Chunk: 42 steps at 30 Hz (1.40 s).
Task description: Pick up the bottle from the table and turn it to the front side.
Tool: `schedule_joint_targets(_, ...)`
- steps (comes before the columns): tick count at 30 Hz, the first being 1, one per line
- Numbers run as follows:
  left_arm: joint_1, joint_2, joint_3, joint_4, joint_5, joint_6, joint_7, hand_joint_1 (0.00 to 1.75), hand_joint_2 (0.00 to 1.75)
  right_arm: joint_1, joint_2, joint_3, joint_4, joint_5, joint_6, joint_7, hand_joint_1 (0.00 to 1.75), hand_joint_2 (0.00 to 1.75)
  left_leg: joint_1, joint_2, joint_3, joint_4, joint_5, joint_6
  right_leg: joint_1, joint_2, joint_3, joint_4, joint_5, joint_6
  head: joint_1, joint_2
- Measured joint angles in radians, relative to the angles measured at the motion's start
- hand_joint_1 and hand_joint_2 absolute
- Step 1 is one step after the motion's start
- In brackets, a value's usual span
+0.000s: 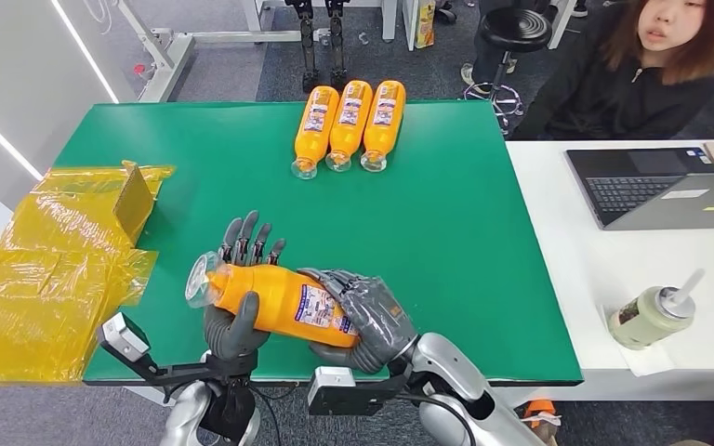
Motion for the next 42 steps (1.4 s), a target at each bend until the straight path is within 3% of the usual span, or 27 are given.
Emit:
schedule_joint_targets(9,-0.003,0.002,-0.009,0.004,0.007,0.03,-0.01,1.75,1.75,-0.007,0.005,-0.001,0.001,-0.011,0.028,0.0,1.64,1.75,0.0,0.0,0.0,0.0,0.0,0.0,0.0,0.0,0.0,0.0,0.0,0.0,0.0,0.0)
schedule_joint_targets(12,-0.003,0.002,-0.009,0.004,0.014,0.038,-0.01,1.75,1.75,-0.01,0.007,-0.001,0.005,-0.011,0.033,-0.001,1.49,1.75,0.0,0.0,0.0,0.0,0.0,0.0,0.0,0.0,0.0,0.0,0.0,0.0,0.0,0.0)
schedule_joint_targets(16,-0.003,0.003,-0.009,0.004,0.02,0.043,-0.01,1.75,1.75,-0.012,0.012,-0.001,0.007,-0.01,0.04,-0.001,0.0,1.75,0.0,0.0,0.0,0.0,0.0,0.0,0.0,0.0,0.0,0.0,0.0,0.0,0.0,0.0)
schedule_joint_targets(34,-0.012,0.003,-0.025,0.005,0.041,0.056,0.009,1.75,1.75,0.027,0.042,-0.021,-0.064,0.013,-0.013,0.029,0.0,1.75,0.0,0.0,0.0,0.0,0.0,0.0,0.0,0.0,0.0,0.0,0.0,0.0,0.0,0.0)
schedule_joint_targets(36,-0.022,0.007,-0.026,0.005,-0.016,0.111,-0.017,1.75,1.75,0.038,0.042,-0.029,-0.077,0.014,-0.018,0.03,0.0,1.75,0.0,0.0,0.0,0.0,0.0,0.0,0.0,0.0,0.0,0.0,0.0,0.0,0.0,0.0)
schedule_joint_targets(39,-0.051,0.032,-0.023,-0.006,-0.204,0.267,-0.064,1.75,1.75,0.054,0.043,-0.037,-0.088,0.018,-0.027,0.025,0.0,1.75,0.0,0.0,0.0,0.0,0.0,0.0,0.0,0.0,0.0,0.0,0.0,0.0,0.0,0.0)
schedule_joint_targets(42,-0.082,0.064,-0.008,-0.03,-0.39,0.361,-0.07,1.75,1.75,0.061,0.045,-0.039,-0.092,0.029,-0.031,0.023,0.0,1.75,0.0,0.0,0.0,0.0,0.001,-0.001,0.0,0.0,0.0,0.001,0.0,0.0,0.0,0.0)
